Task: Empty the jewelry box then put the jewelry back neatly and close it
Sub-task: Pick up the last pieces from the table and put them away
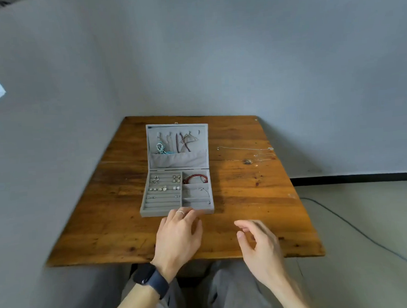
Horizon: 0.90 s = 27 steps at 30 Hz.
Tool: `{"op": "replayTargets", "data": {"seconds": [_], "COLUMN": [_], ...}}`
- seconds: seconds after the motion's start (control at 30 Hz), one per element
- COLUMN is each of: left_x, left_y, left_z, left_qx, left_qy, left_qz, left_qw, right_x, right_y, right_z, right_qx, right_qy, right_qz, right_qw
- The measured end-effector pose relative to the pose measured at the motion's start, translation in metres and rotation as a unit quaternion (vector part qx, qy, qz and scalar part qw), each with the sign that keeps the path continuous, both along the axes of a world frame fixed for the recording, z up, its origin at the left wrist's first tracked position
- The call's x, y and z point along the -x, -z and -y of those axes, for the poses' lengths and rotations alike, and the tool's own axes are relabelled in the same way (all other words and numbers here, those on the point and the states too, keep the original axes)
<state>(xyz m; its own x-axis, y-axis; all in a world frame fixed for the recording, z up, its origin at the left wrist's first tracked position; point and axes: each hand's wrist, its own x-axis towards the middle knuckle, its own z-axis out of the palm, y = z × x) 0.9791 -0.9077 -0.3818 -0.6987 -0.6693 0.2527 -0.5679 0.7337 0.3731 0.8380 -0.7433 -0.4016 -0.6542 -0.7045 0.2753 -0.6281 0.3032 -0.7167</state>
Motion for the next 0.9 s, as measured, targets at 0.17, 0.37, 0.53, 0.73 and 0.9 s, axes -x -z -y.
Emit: {"op": "replayTargets", "data": {"seconds": [0.17, 0.37, 0.53, 0.73, 0.9], "left_x": [-0.062, -0.100, -0.106, -0.108, -0.107], "left_y": [0.014, 0.037, 0.058, 0.077, 0.081], "left_z": [0.006, 0.016, 0.009, 0.000, -0.003], "left_qx": [-0.045, -0.053, -0.029, -0.009, -0.014], "left_qy": [-0.046, -0.075, -0.077, -0.084, -0.095], "left_qz": [-0.033, -0.008, -0.049, -0.065, -0.067], "left_qw": [0.997, 0.996, 0.995, 0.994, 0.993], "right_x": [-0.029, -0.050, -0.059, -0.071, -0.078], "right_y": [0.010, 0.018, 0.020, 0.023, 0.030], "right_z": [0.006, 0.021, 0.044, 0.066, 0.073], "right_qx": [-0.030, -0.075, -0.103, -0.105, -0.072], "right_qy": [-0.048, -0.092, -0.127, -0.154, -0.142], "right_qz": [-0.004, -0.033, -0.064, -0.102, -0.132], "right_qw": [0.998, 0.992, 0.984, 0.977, 0.978]}}
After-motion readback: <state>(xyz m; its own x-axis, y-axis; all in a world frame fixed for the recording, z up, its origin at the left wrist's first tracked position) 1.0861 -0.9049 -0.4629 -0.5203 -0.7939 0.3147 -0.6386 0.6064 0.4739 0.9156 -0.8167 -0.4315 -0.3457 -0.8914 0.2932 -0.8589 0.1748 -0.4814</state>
